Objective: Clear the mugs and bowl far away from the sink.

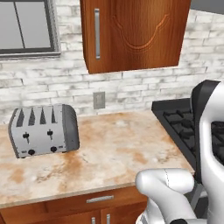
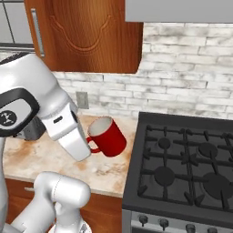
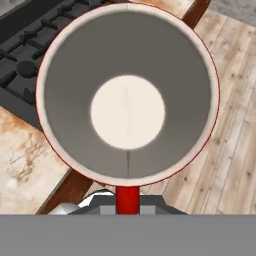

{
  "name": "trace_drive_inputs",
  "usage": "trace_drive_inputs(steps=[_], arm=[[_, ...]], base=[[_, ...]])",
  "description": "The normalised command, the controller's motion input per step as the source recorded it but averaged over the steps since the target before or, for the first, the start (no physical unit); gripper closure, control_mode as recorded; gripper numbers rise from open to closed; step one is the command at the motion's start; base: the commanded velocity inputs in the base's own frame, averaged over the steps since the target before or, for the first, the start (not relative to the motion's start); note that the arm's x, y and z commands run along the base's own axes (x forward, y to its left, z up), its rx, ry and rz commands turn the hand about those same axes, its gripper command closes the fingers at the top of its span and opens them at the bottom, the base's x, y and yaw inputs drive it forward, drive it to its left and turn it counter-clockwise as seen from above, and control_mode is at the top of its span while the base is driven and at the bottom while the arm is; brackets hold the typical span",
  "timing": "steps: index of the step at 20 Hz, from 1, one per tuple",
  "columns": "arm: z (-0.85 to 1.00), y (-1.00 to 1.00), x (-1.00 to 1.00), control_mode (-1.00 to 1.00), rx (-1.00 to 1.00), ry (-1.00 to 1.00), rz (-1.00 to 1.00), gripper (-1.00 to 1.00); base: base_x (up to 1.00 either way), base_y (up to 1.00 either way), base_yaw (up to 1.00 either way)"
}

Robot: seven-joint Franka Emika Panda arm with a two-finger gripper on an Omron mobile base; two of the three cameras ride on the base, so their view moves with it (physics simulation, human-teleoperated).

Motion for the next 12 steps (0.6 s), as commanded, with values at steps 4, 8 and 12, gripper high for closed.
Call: trace_drive_inputs(steps=[4,8,12], arm=[[-0.18,0.14,0.0,-1.0,-0.02,0.09,0.17,1.0],[-0.18,0.23,0.0,-1.0,-0.02,0.06,0.24,1.0],[-0.12,0.4,0.0,-1.0,-0.03,0.0,0.23,1.0]], base=[[0.02,0.05,0.01],[0.0,0.0,0.0],[0.0,0.0,0.0]])
